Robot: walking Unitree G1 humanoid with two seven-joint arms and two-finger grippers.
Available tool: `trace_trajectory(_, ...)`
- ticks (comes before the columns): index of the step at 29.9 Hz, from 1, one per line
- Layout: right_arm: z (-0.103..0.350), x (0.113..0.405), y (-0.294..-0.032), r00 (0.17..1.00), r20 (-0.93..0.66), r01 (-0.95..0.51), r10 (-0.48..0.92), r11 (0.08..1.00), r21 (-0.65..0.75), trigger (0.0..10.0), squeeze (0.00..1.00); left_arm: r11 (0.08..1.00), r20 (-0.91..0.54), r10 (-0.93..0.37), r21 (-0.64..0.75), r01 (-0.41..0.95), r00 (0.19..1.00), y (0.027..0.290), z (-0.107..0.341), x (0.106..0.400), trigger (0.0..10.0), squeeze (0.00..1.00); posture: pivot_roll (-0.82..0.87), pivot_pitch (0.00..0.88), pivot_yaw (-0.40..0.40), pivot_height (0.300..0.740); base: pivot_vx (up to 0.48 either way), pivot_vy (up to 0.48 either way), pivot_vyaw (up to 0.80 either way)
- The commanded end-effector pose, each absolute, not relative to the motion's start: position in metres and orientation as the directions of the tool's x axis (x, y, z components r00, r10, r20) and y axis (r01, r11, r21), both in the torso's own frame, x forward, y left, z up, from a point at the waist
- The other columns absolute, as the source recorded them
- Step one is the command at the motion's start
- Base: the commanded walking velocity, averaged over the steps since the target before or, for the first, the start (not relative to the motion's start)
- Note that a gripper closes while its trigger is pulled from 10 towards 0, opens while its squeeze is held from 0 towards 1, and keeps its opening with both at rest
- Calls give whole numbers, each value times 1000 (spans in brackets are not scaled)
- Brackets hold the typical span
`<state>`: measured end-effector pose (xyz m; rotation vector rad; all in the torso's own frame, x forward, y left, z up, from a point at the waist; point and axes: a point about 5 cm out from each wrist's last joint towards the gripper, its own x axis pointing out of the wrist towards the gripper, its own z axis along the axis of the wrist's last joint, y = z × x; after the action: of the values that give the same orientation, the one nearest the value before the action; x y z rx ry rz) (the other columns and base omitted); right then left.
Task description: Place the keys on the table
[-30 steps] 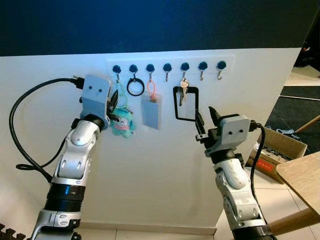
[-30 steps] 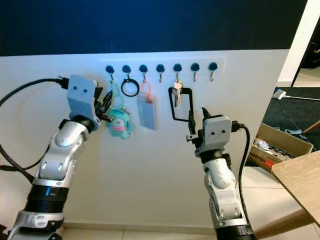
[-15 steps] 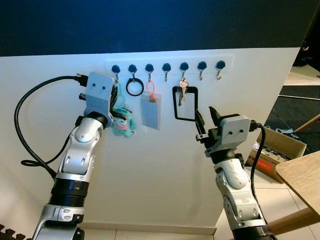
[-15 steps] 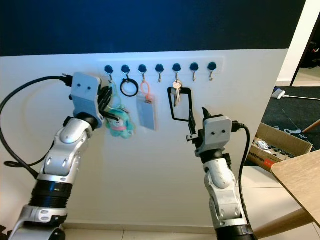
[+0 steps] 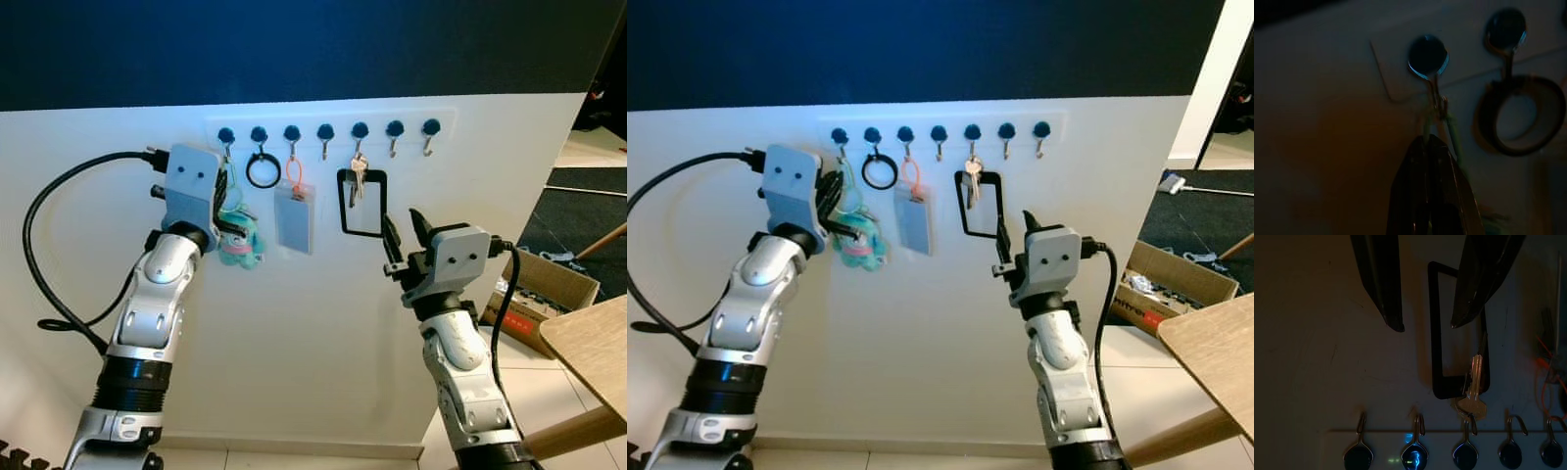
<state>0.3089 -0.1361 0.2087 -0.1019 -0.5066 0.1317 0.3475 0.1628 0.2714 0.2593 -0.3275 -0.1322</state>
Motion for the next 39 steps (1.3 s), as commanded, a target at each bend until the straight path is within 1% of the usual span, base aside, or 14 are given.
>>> trace_trajectory(1, 206, 310, -134, 870, 466, -113, 159, 986, -125, 10000, 0, 956, 329, -148, 289, 49, 933, 173, 283, 345, 10000, 0, 13, 75, 57, 740, 0, 0, 0)
trace_trajectory(5, 206, 310, -134, 870, 466, -113, 158, 986, -124, 10000, 0, 937, 312, -198, 339, 86, 929, 165, 284, 346, 10000, 0, 12, 75, 58, 740, 0, 0, 0)
trace_trajectory(9, 206, 310, -134, 870, 468, -110, 155, 986, -123, 10000, 0, 931, 297, -213, 351, 101, 931, 160, 280, 349, 10000, 0, 4, 76, 65, 740, 0, 0, 0)
trace_trajectory(20, 205, 307, -138, 874, 465, -93, 140, 988, -123, 10000, 0, 943, 345, -205, 322, 89, 916, 166, 287, 341, 10000, 0, -5, 79, 73, 740, 0, 0, 0)
trace_trajectory(23, 205, 307, -137, 874, 464, -95, 142, 988, -123, 10000, 0, 954, 393, -199, 287, 87, 898, 168, 292, 334, 10000, 0, 7, 80, 64, 740, 0, 0, 0)
trace_trajectory(26, 205, 309, -135, 873, 462, -108, 154, 986, -125, 10000, 0, 956, 437, -240, 260, 133, 867, 164, 298, 322, 10000, 0, 12, 79, 61, 740, 0, 0, 0)
trace_trajectory(28, 205, 309, -135, 873, 462, -108, 154, 986, -125, 10000, 0, 956, 437, -240, 260, 133, 867, 164, 298, 322, 10000, 0, 12, 79, 61, 740, 0, 0, 0)
trace_trajectory(30, 205, 309, -135, 873, 463, -110, 156, 986, -125, 10000, 0, 948, 423, -270, 274, 162, 865, 160, 295, 318, 10000, 0, 19, 79, 58, 740, 0, 0, 0)
trace_trajectory(32, 205, 309, -135, 872, 464, -113, 159, 986, -125, 10000, 0, 921, 353, -346, 307, 242, 869, 149, 276, 308, 10000, 0, 21, 82, 59, 740, 0, 0, 0)
trace_trajectory(35, 205, 309, -135, 872, 464, -113, 159, 986, -125, 10000, 0, 921, 353, -346, 307, 242, 869, 149, 276, 308, 10000, 0, 21, 82, 59, 740, 0, 0, 0)
trace_trajectory(36, 206, 309, -133, 870, 464, -127, 170, 984, -122, 10000, 0, 908, 315, -372, 318, 272, 873, 141, 263, 303, 10000, 0, 21, 84, 59, 740, 0, 0, 0)
trace_trajectory(37, 208, 305, -123, 853, 460, -216, 245, 970, -116, 10000, 0, 902, 291, -385, 320, 290, 876, 132, 252, 300, 10000, 0, 21, 85, 59, 740, 0, 0, 0)
trace_trajectory(38, 208, 305, -123, 853, 460, -216, 245, 970, -116, 10000, 0, 902, 291, -385, 320, 290, 876, 132, 252, 300, 10000, 0, 21, 85, 59, 740, 0, 0, 0)
trace_trajectory(39, 213, 297, -109, 816, 460, -340, 350, 934, -107, 10000, 0, 901, 285, -391, 312, 301, 875, 123, 246, 301, 10000, 0, 16, 85, 58, 740, 0, 0, 0)
